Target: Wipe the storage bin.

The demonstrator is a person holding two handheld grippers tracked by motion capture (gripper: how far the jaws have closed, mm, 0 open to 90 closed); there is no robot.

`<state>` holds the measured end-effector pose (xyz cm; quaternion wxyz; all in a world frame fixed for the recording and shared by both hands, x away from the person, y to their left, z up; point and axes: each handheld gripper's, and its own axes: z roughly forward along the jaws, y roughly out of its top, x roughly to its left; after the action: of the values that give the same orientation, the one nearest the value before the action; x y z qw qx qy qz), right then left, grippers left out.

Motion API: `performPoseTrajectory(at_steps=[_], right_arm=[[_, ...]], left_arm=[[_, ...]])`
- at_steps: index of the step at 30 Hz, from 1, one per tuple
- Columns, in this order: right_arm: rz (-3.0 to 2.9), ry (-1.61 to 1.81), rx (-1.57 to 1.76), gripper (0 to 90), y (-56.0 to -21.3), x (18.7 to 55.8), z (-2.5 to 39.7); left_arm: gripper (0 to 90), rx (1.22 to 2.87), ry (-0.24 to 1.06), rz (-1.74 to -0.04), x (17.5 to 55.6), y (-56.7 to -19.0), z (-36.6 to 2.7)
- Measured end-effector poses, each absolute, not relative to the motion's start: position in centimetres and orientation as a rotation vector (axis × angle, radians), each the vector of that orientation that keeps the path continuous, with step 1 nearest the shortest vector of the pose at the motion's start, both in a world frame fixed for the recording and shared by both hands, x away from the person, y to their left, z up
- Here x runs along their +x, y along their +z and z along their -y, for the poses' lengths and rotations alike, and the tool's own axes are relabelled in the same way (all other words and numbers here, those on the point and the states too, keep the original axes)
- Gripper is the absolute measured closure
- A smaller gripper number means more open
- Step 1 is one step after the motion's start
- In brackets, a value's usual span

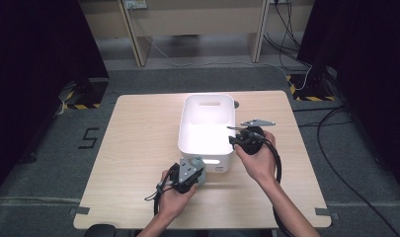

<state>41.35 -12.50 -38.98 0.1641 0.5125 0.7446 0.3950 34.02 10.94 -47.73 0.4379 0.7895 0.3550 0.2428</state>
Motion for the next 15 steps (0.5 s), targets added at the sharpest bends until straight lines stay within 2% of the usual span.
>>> performPoseTrajectory(at_steps=[15], right_arm=[[-2.118, 1.128, 1.463, 70.7, -39.0, 41.3, 12.5]], left_arm=[[81.1, 1.937, 0.613, -0.855, 33.8, -45.3, -10.7]])
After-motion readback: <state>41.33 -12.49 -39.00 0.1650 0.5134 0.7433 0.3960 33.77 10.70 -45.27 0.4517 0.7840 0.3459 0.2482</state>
